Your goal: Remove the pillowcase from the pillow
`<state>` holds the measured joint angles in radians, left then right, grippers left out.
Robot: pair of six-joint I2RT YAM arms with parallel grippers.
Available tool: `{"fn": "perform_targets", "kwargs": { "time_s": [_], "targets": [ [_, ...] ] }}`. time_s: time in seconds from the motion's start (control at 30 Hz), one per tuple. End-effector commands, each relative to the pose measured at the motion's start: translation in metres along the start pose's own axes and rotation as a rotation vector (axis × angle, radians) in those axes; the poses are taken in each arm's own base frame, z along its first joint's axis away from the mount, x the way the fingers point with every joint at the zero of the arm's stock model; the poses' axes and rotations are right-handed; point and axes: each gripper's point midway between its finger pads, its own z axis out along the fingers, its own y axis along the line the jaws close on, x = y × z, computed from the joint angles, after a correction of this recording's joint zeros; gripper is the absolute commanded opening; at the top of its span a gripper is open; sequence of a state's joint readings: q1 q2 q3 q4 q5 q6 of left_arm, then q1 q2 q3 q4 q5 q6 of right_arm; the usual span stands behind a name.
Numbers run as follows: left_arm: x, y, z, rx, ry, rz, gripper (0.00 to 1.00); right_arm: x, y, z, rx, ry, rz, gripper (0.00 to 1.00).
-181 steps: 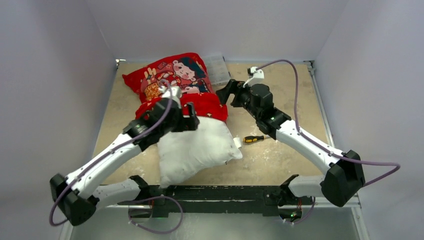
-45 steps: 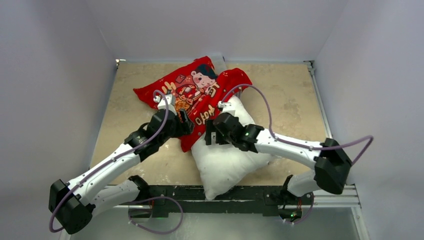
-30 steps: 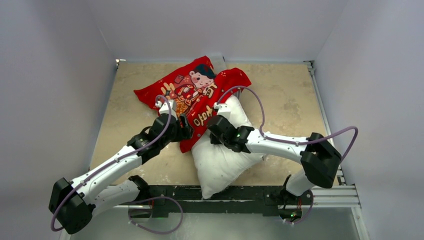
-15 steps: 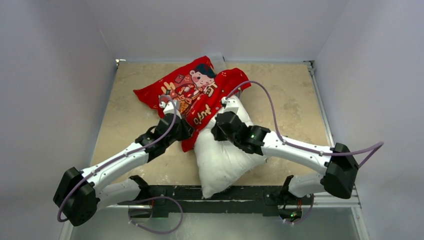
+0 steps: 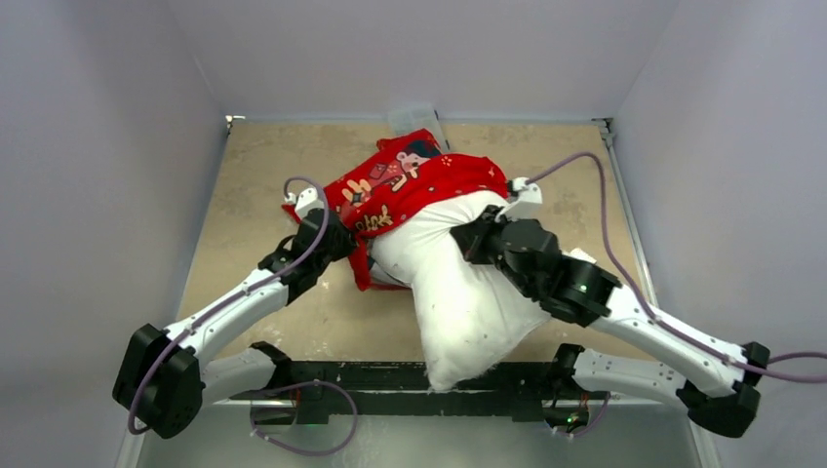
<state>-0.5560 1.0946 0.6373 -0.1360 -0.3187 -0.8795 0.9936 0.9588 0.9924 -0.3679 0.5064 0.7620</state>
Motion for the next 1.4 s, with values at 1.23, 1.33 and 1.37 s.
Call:
{"fn": "perform_targets", "kwargs": {
  "time_s": [1.23, 1.33, 1.37],
  "targets": [
    [-0.136, 0.029, -0.072, -0.041, -0.102, 0.040, 0.82, 0.062, 0.167, 0.030, -0.812, 0.078, -0.191, 0.26],
    [-0.130, 0.029, -0.077, -0.029, -0.077, 0.053, 0.89, 0.062, 0.150, 0.046, -0.677, 0.092, -0.184, 0.52],
    [-0.128, 0.027, -0.079, -0.021, -0.068, 0.059, 0.91, 0.057, 0.143, 0.052, -0.618, 0.079, -0.180, 0.62]
  ]
}}
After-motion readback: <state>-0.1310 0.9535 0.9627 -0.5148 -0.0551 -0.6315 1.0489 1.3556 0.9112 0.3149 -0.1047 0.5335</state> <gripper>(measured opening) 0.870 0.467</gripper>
